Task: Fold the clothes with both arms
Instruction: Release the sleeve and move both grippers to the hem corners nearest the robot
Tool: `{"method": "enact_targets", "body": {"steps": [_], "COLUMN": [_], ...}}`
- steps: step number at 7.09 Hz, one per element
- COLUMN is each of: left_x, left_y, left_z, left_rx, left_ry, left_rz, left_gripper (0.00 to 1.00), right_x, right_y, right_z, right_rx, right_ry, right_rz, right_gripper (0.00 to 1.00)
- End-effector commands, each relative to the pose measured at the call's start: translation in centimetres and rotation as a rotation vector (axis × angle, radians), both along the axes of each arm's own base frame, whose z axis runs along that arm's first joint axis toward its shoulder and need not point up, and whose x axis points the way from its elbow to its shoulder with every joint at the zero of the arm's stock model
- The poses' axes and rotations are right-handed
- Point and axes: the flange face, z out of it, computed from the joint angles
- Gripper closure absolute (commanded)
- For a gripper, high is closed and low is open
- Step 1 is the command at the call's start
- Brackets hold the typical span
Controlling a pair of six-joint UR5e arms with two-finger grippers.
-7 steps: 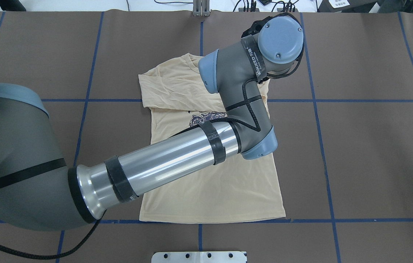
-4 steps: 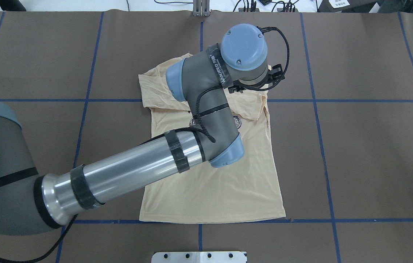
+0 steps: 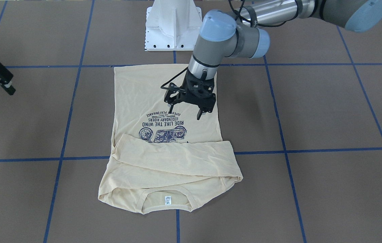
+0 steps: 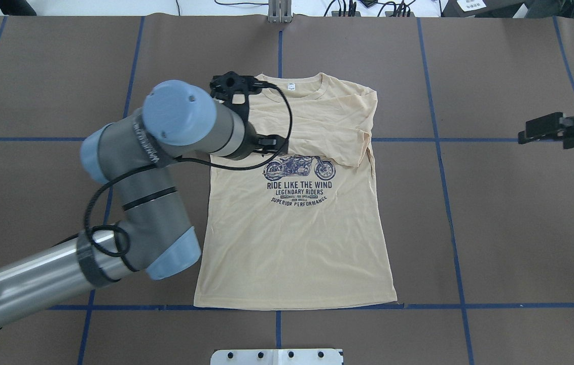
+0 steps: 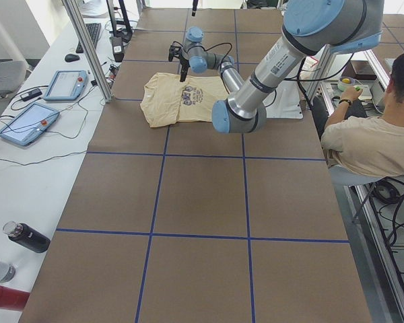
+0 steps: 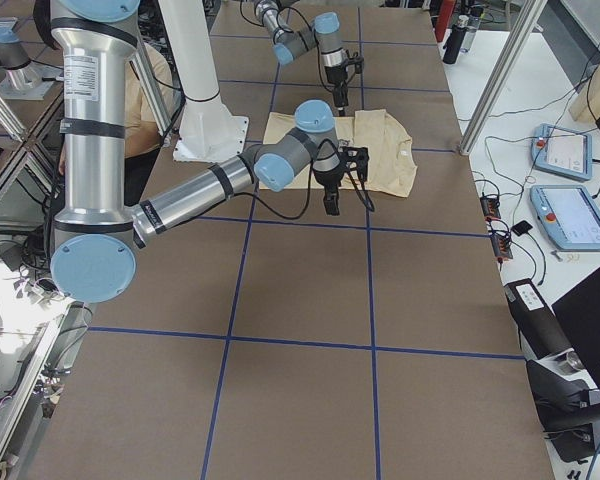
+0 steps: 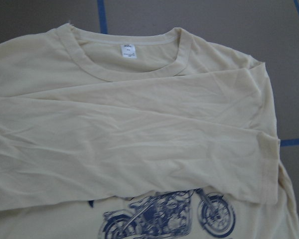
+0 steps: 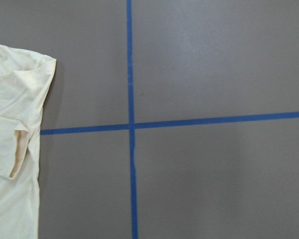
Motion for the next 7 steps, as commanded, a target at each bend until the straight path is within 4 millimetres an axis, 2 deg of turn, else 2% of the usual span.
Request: {"method": "enact_targets", "body": {"steps": [1,2,3,4,5,6,7], "left_x": [-6.3,-6.8,-6.1,-6.6,-6.6,-4.7,-3.6], "left_y": [4.1,5.7,7.9,9.0,11.5,14.8,16.5], "left_z": [5.9,6.2,7.9,8.8,10.1,10.6,11.4], "left_rx": [0.031,0.027,0.017,0.011,-0.033,-0.096,-0.122], "left_ry": [-0.044,-0.035,-0.053,-0.061,-0.061,-0.041,-0.051], "left_rz": [0.025,0.037,0.069,0.081,0.084,0.047,0.043], "left_gripper": [0.0,0.0,0.0,0.0,0.0,0.0,0.0], "right_x": [-7.2,-10.5,-14.0,-15.8,-16.9,-17.4,-17.4], "right_y": [6.3,8.8,11.7,14.7,16.7,17.3,17.3], "right_z": [-4.1,-4.6,-4.4,-4.3,-4.4,-4.2,-4.2], "right_rx": [-0.038,-0.043,-0.044,-0.037,-0.031,-0.015,-0.015], "right_ry": [-0.028,-0.018,0.0,0.013,0.013,0.021,0.021], "right_rz": [0.044,0.072,0.104,0.11,0.118,0.115,0.117], "right_gripper": [0.0,0.0,0.0,0.0,0.0,0.0,0.0]}}
